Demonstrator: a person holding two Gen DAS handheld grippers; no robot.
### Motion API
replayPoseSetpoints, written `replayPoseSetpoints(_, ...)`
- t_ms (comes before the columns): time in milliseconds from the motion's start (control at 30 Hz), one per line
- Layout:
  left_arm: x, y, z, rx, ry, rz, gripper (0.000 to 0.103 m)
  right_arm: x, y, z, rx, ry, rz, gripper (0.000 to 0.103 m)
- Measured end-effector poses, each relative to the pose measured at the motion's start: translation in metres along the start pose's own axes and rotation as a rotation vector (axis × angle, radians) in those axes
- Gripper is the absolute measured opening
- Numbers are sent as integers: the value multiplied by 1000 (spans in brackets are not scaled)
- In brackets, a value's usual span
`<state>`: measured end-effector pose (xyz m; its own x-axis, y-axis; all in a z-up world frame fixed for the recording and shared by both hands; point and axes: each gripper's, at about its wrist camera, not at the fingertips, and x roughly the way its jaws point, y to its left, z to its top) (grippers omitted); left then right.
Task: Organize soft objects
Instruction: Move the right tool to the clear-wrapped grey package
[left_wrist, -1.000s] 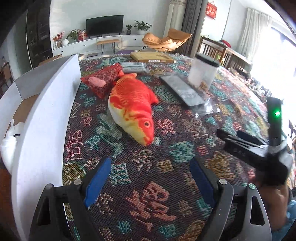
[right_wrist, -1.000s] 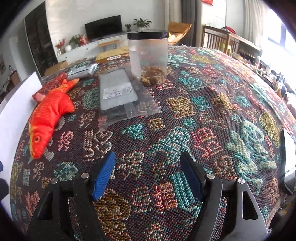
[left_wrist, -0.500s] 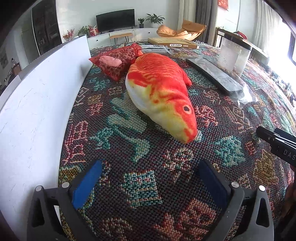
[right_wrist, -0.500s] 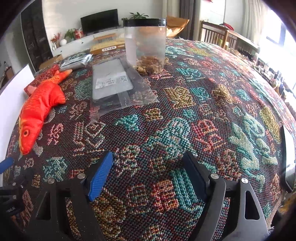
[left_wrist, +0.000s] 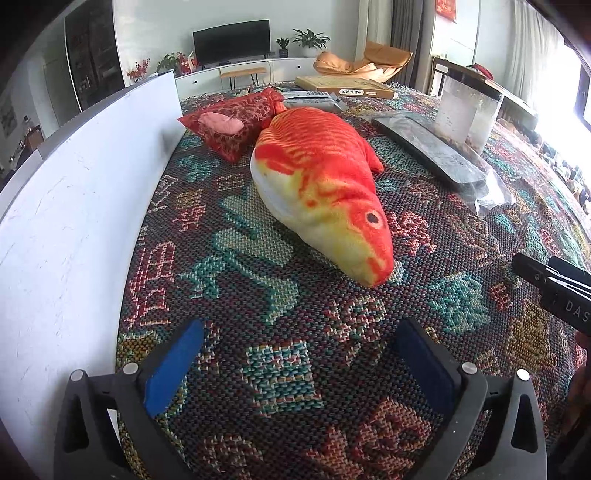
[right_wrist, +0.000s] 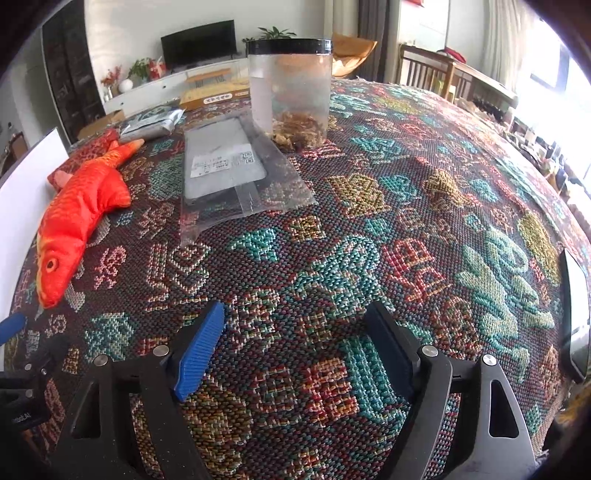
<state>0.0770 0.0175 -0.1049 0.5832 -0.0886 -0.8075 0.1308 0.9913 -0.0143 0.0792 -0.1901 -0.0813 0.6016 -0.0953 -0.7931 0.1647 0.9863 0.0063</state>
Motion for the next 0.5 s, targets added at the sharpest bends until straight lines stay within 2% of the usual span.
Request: replayPoseSetpoints(500,0,0,0,0,-1,0,103,-1,1,0,-1,-4,-3,83)
